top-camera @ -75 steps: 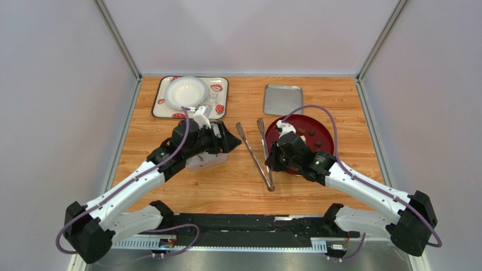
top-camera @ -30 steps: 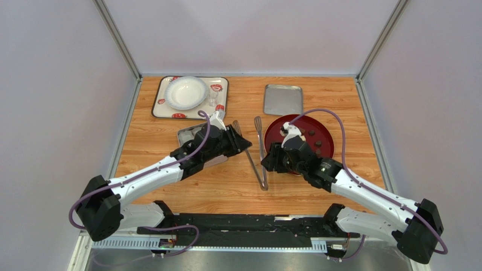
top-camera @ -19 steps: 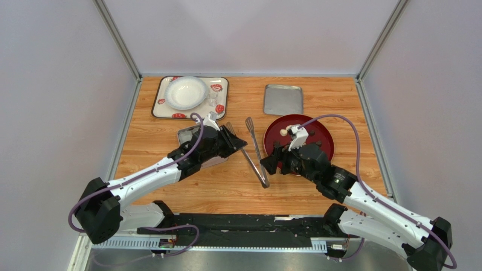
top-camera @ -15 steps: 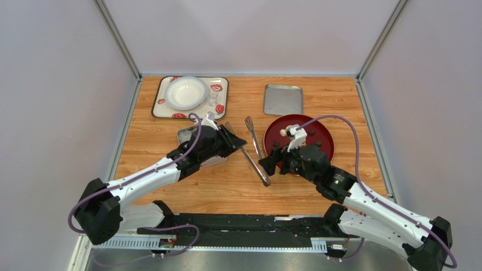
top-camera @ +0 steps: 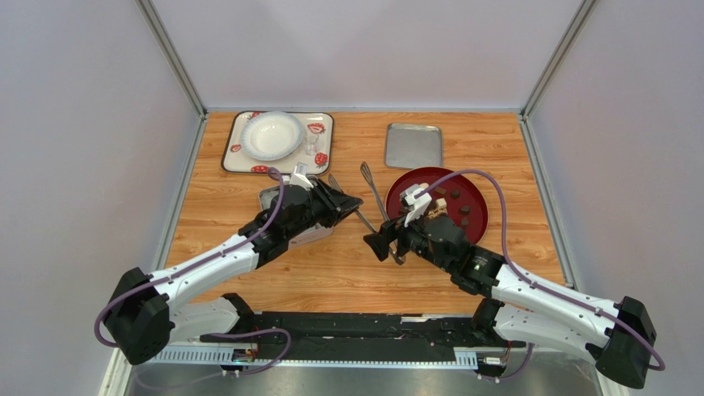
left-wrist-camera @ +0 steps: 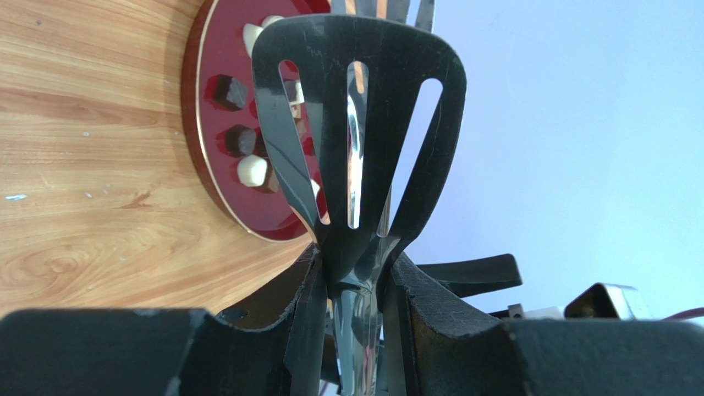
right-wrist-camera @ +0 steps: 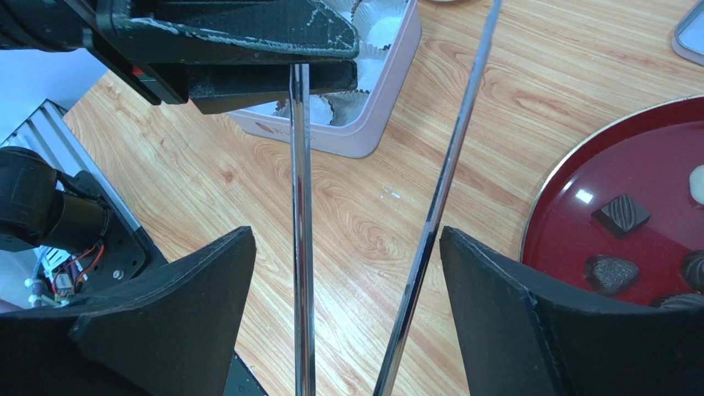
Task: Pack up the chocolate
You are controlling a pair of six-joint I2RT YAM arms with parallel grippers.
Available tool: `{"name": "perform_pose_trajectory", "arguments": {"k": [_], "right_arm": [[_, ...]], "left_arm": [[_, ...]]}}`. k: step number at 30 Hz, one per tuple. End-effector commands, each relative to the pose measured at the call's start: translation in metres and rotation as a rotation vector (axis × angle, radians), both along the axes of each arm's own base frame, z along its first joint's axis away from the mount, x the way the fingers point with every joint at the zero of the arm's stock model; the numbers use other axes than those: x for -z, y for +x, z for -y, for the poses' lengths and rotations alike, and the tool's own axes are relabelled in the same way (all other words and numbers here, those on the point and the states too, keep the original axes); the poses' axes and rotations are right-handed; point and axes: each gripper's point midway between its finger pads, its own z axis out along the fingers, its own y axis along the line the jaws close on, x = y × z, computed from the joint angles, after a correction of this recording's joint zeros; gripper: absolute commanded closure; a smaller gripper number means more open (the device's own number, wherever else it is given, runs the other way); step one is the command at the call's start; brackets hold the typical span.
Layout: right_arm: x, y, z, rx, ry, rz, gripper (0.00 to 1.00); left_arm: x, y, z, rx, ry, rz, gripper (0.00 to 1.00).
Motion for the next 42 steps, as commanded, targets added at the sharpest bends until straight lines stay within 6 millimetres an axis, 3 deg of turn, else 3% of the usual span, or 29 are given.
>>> {"name": "perform_pose_trajectory", "arguments": {"k": [1, 10, 20, 29, 33, 42], "right_arm": [[-0.019, 0.013, -0.004, 0.053, 0.043, 0.087, 0.17], [-0.023, 0.013, -0.005, 0.076, 0.026, 0.101, 0.29], [-0.021, 0.017, -0.011, 0.087, -0.036, 0.054, 0.35], [-0.019, 0.018, -0.016, 0.083, -0.083, -0.002, 0.58], [-0.017, 0.017, -0.016, 0.087, -0.088, -0.018, 0.69], [-0.016, 0.014, -0.019, 0.072, -0.097, -0.049, 0.7]], "left_arm": [[-0.034, 0.001, -0.001, -0.024, -0.128, 0.039, 0.82], [-0.036, 0.0, -0.004, -0.041, -0.163, 0.028, 0.82], [-0.036, 0.001, -0.004, -0.029, -0.113, 0.059, 0.82], [-0.039, 0.0, -0.006, -0.009, -0.04, 0.102, 0.79], [-0.04, 0.0, -0.006, 0.009, 0.005, 0.13, 0.7], [-0.03, -0.011, -0.008, 0.079, 0.09, 0.154, 0.46]]}}
